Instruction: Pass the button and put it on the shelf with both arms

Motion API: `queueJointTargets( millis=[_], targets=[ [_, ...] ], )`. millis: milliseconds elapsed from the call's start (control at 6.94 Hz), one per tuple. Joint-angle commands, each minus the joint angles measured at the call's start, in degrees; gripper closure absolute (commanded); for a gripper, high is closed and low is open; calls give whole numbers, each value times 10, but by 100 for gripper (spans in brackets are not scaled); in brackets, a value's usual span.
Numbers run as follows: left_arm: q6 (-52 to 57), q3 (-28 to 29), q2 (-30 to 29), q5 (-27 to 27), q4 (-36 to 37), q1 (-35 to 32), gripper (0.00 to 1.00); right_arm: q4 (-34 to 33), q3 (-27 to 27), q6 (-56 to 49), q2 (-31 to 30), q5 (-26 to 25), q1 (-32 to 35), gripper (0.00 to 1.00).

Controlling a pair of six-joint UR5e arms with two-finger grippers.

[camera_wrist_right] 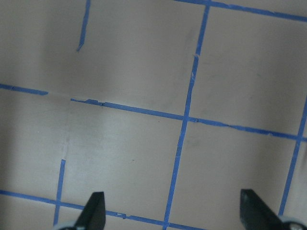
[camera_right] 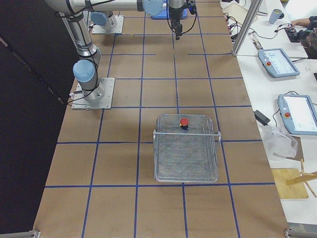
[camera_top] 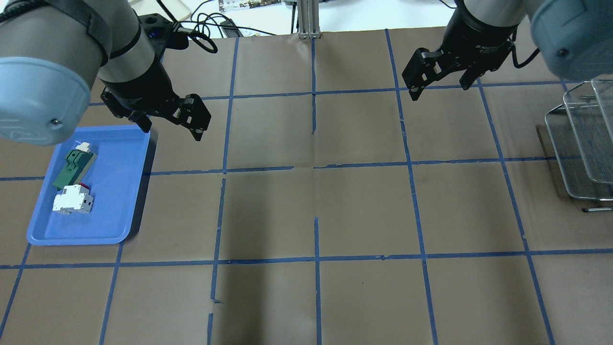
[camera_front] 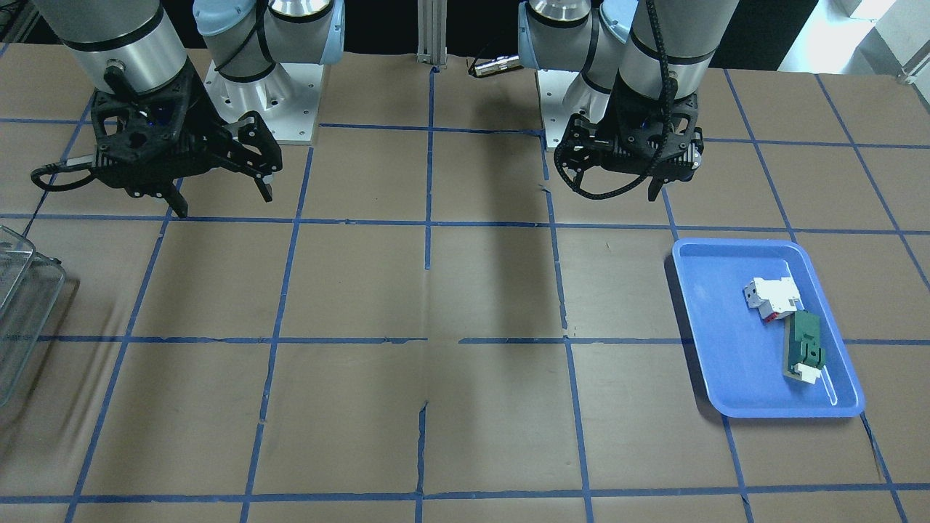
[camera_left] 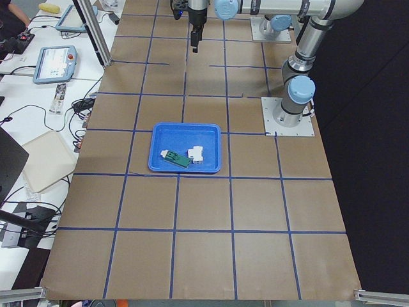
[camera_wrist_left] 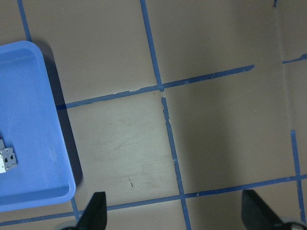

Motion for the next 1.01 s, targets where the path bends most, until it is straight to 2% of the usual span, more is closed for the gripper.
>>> queueJointTargets(
  millis=[0,288,864],
  targets=[
    [-2,-1,1,-20,4,0,0,28,-2,58,0,-19,-40,0],
    [-52,0,2,-21,6,1,0,15,-1,62,-3,-20,-40,0],
    [-52,-1,2,-20,7,1,0,25,-1,56,-5,-25,-39,0]
  ],
)
